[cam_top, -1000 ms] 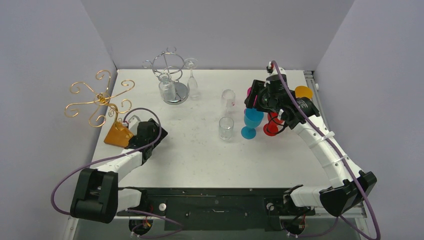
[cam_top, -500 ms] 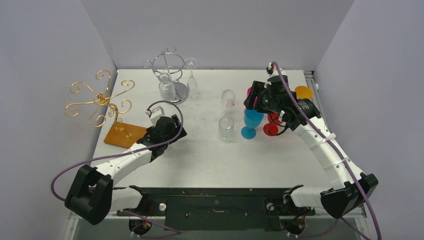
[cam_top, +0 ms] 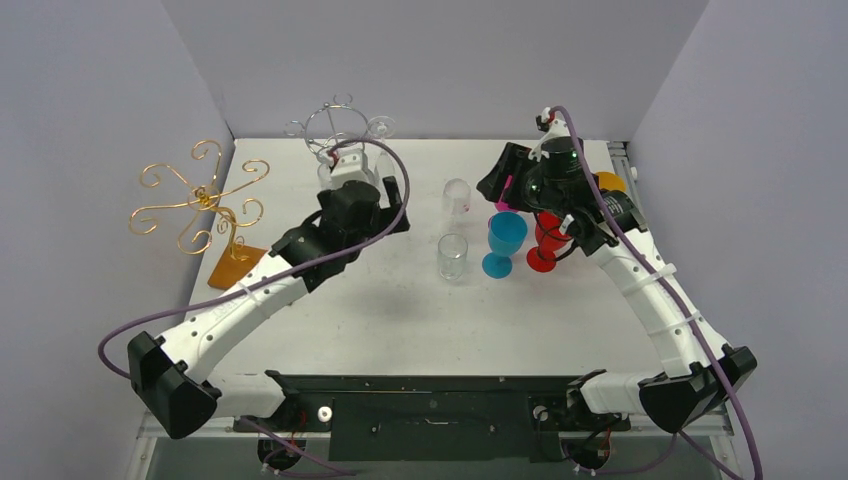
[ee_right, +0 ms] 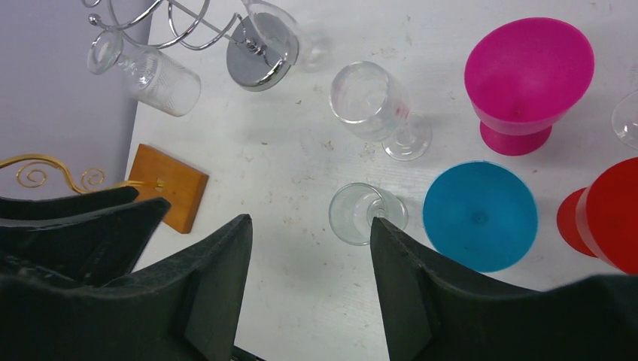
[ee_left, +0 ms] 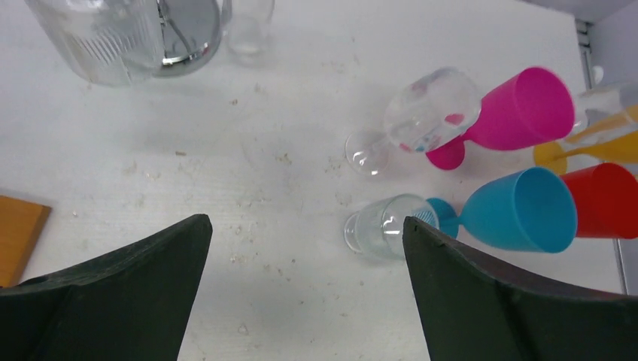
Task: Take the wine glass off the wine glass rack
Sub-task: Adjust the wine rack at the center of the board, then pick up the wine glass from the wine rack.
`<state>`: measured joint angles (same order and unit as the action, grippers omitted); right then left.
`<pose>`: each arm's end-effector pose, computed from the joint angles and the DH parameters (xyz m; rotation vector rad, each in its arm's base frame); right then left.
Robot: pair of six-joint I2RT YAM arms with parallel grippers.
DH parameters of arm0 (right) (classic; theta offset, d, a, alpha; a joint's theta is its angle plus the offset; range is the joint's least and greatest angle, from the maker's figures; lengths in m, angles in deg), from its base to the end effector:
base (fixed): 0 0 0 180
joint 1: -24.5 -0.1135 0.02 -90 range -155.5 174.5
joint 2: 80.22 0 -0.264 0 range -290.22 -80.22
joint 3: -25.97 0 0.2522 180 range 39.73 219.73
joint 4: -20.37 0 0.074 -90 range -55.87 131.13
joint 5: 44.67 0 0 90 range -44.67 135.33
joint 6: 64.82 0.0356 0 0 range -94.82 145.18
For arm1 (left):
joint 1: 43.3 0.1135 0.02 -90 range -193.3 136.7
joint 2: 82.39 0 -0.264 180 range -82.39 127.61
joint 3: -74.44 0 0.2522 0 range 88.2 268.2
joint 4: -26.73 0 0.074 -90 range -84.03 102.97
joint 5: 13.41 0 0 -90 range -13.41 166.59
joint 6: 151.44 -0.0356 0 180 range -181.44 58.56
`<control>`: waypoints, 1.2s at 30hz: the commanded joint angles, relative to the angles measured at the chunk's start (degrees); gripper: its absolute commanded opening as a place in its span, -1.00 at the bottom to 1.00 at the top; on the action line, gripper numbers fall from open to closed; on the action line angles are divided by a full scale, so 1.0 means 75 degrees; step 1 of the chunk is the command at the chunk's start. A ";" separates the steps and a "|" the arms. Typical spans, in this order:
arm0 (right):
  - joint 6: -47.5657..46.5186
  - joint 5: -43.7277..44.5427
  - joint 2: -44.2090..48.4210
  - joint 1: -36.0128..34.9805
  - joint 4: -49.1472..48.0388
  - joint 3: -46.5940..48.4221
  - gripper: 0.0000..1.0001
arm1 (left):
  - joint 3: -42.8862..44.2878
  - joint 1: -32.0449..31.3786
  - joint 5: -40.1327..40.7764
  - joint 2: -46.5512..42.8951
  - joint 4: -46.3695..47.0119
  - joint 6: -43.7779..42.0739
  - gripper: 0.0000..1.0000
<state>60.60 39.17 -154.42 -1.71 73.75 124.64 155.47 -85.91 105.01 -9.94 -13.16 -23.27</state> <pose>0.2436 0.1242 0.4191 0.1052 2.1619 0.7539 0.2174 -0.1769 0.3481 -0.2115 2.0529 -0.3503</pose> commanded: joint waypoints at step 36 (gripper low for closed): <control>0.0764 -0.1103 -0.0717 -0.0108 -0.1230 0.0218 0.02 | 0.2268 0.3226 0.0035 0.1160 -0.0450 0.3821 -0.06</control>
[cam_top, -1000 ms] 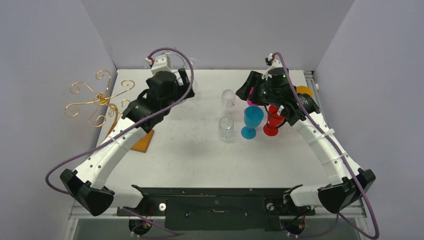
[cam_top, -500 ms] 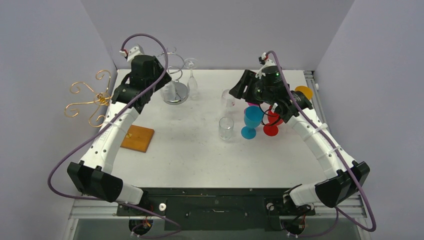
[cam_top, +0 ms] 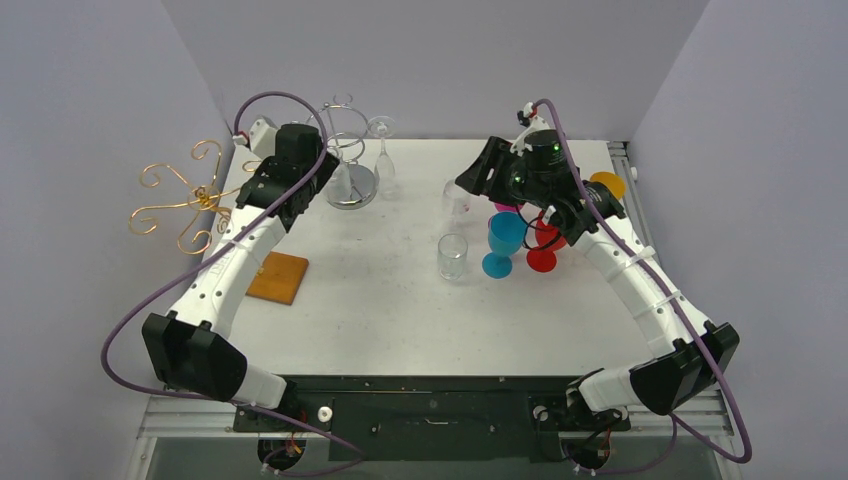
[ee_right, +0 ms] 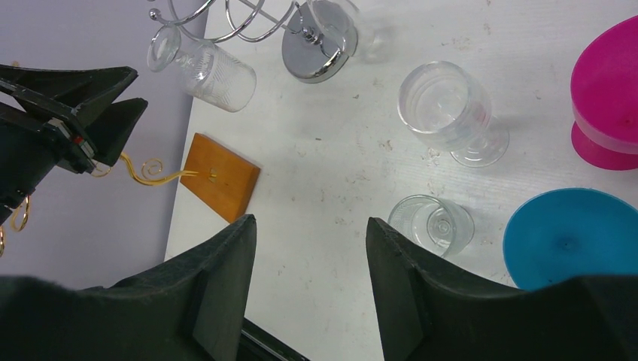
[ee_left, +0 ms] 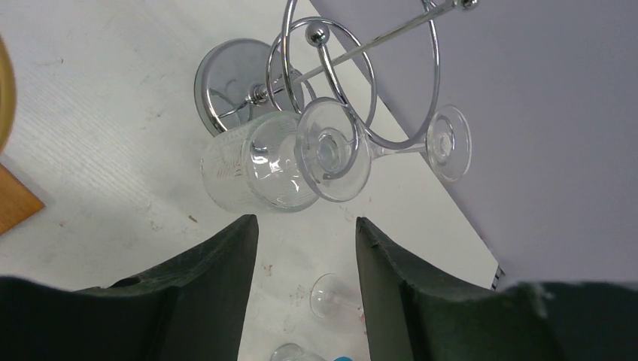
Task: Take the wine glass off the wine glass rack
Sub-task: Pick up the wine glass from the wine rack.
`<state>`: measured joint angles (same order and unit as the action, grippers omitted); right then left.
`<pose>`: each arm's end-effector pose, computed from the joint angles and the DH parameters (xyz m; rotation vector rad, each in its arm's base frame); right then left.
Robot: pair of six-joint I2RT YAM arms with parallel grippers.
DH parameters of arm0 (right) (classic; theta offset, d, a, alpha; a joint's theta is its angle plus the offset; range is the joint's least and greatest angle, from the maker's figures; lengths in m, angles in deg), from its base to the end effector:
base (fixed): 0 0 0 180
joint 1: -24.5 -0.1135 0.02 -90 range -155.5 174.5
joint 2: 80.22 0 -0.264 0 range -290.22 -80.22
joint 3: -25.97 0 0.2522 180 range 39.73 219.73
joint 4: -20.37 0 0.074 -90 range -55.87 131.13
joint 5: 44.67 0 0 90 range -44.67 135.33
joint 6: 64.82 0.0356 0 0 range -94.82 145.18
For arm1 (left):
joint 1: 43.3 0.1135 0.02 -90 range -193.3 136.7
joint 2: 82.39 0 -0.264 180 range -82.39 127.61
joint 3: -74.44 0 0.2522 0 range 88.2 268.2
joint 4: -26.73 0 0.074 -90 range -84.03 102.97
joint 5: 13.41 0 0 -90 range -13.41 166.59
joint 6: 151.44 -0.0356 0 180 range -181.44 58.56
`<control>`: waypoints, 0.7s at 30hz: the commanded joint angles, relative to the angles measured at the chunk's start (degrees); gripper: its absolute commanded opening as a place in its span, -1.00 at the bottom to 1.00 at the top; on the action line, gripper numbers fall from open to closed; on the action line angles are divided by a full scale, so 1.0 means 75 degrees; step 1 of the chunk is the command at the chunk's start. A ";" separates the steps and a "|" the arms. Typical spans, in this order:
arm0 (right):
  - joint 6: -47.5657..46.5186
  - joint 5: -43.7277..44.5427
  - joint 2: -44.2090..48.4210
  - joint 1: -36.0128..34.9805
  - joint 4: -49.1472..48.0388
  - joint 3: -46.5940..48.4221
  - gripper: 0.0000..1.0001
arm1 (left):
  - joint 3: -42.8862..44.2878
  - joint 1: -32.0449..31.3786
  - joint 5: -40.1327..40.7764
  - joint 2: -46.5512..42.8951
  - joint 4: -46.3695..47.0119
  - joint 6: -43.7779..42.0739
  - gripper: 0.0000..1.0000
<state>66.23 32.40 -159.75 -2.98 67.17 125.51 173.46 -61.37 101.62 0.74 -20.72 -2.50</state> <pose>0.2678 0.1483 0.4104 0.1059 2.1674 0.9527 0.3103 -0.0854 0.3890 -0.9631 1.8490 -0.3611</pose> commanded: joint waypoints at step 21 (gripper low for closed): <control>-0.0187 -0.0608 0.0188 0.0578 -0.0258 -0.0152 -0.01 | -0.0519 -0.0105 0.0370 0.0374 0.1279 0.2455 -0.26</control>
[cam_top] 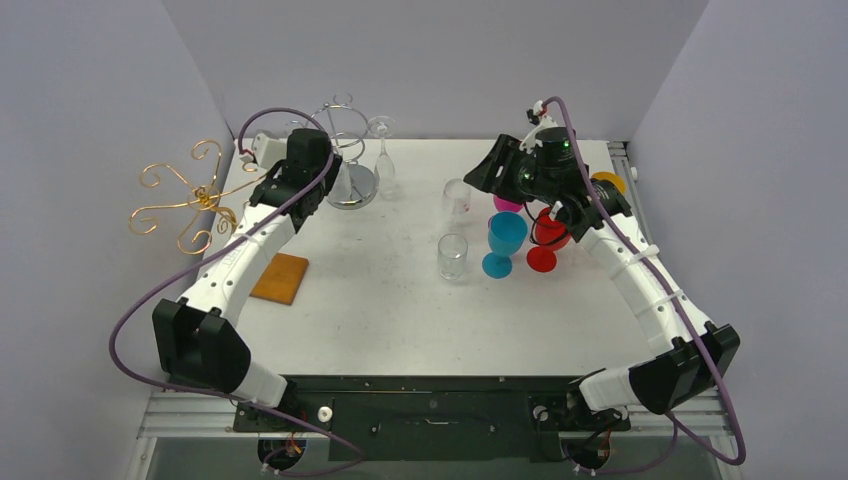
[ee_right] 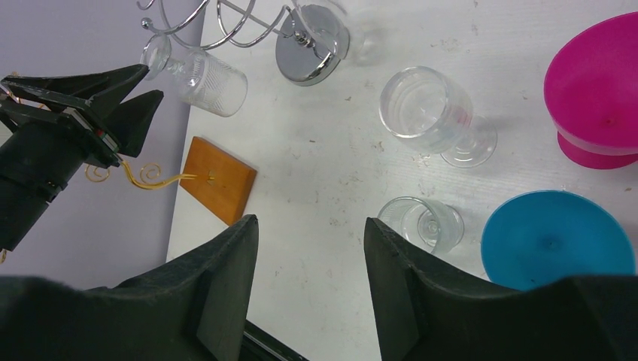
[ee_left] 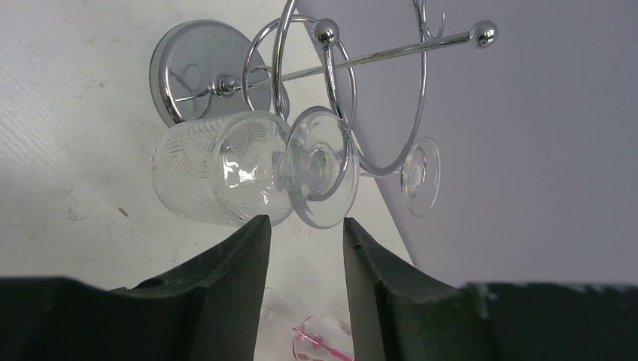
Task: Take the wine glass off the wine glass rack
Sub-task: Pick up the wine glass from the wine rack.
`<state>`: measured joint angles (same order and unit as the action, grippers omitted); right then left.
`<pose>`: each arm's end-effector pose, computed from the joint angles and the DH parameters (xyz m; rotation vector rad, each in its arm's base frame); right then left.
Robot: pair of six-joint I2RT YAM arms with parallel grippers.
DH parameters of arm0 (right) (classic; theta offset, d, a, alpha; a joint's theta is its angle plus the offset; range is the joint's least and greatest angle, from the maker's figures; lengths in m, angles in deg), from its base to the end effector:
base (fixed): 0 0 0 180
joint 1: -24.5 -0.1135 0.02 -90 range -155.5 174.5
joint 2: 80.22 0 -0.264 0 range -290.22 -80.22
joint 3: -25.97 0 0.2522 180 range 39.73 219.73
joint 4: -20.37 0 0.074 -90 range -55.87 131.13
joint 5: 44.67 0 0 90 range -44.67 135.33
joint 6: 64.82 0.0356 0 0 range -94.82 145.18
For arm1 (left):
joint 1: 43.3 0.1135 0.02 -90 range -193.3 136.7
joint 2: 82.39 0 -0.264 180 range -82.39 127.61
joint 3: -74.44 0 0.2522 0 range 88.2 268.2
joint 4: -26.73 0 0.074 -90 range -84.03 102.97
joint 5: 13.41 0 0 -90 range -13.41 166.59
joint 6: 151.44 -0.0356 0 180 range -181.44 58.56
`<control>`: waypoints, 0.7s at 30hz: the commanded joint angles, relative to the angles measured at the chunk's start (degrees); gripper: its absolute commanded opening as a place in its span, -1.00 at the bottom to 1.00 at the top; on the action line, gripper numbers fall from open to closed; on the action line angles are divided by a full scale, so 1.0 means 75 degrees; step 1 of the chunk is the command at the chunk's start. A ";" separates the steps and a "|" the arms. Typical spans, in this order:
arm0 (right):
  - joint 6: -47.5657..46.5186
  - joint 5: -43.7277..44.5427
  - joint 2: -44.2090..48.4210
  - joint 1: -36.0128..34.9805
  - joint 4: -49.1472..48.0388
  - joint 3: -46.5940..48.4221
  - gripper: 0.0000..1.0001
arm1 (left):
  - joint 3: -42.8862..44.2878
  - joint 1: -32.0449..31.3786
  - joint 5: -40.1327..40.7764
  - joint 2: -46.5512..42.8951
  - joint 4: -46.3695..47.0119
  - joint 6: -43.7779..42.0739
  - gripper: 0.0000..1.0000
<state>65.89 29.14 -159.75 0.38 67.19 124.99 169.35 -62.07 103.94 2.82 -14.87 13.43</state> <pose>0.2751 0.1341 0.4076 0.1271 2.1738 0.9685 0.3236 -0.0927 0.3633 -1.2252 1.7020 -0.4957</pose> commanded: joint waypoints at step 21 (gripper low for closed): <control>-0.0231 -0.0349 0.0168 0.0286 -0.0306 -0.0200 -0.06 | -0.0089 0.0299 0.0019 0.0181 0.0961 0.0412 -0.33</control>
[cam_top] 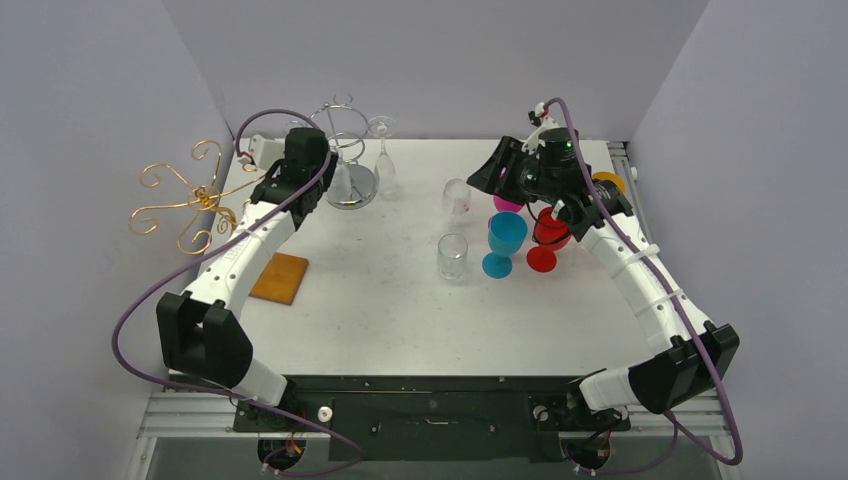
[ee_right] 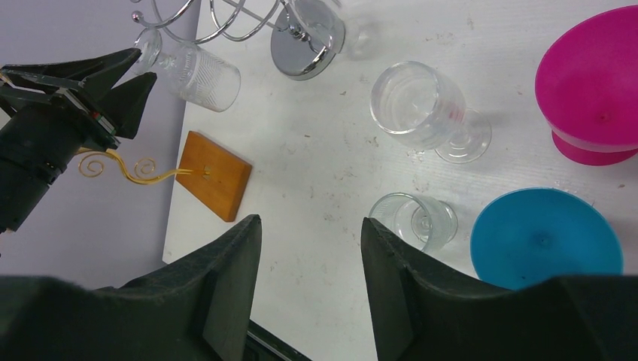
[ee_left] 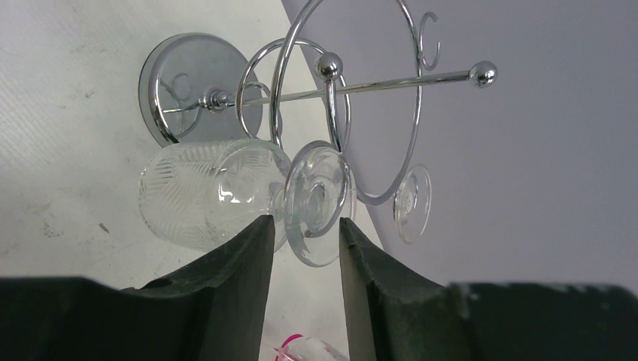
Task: Take the wine glass off the wine glass rack
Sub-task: Pick up the wine glass from the wine rack.
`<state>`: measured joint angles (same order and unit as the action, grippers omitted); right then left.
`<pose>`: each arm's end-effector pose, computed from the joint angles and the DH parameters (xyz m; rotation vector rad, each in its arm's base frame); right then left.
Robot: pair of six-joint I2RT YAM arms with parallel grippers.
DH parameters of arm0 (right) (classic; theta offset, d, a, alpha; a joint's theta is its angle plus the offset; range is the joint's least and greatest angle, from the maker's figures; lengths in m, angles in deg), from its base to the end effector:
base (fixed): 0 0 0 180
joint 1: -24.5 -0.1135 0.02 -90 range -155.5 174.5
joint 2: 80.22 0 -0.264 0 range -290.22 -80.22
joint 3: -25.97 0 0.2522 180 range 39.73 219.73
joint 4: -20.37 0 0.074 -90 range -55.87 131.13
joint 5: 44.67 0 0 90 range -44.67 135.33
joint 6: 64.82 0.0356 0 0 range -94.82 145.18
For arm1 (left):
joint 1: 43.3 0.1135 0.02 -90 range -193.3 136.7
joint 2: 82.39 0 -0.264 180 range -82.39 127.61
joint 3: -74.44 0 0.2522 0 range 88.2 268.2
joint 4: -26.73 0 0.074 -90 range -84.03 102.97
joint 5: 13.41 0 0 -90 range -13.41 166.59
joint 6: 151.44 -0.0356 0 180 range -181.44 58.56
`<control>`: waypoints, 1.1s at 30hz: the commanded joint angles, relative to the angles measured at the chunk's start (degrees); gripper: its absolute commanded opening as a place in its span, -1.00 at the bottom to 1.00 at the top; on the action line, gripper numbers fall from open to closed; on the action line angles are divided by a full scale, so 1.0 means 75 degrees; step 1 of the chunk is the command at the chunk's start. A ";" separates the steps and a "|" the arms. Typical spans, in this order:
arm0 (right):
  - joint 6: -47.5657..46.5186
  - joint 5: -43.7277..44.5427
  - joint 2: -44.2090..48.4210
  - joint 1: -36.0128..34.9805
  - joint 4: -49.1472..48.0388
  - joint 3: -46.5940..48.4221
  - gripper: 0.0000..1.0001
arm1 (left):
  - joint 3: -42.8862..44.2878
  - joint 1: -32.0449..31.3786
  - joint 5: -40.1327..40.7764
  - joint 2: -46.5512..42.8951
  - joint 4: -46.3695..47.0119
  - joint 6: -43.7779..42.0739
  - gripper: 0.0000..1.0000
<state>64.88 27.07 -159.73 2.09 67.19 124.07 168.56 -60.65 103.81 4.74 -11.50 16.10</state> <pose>0.2786 0.1270 0.4025 0.1205 2.1870 0.9729 0.3365 -0.0881 0.3531 -1.2834 1.6512 -0.5201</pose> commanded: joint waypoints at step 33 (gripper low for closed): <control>-0.0224 0.0003 0.0197 0.0105 -0.0227 -0.0169 -0.16 | -0.0393 0.0130 -0.0395 -0.0531 0.1091 0.0396 -1.00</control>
<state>64.42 26.82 -159.73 2.46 67.19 123.13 166.79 -59.97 101.84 4.13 -7.11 17.82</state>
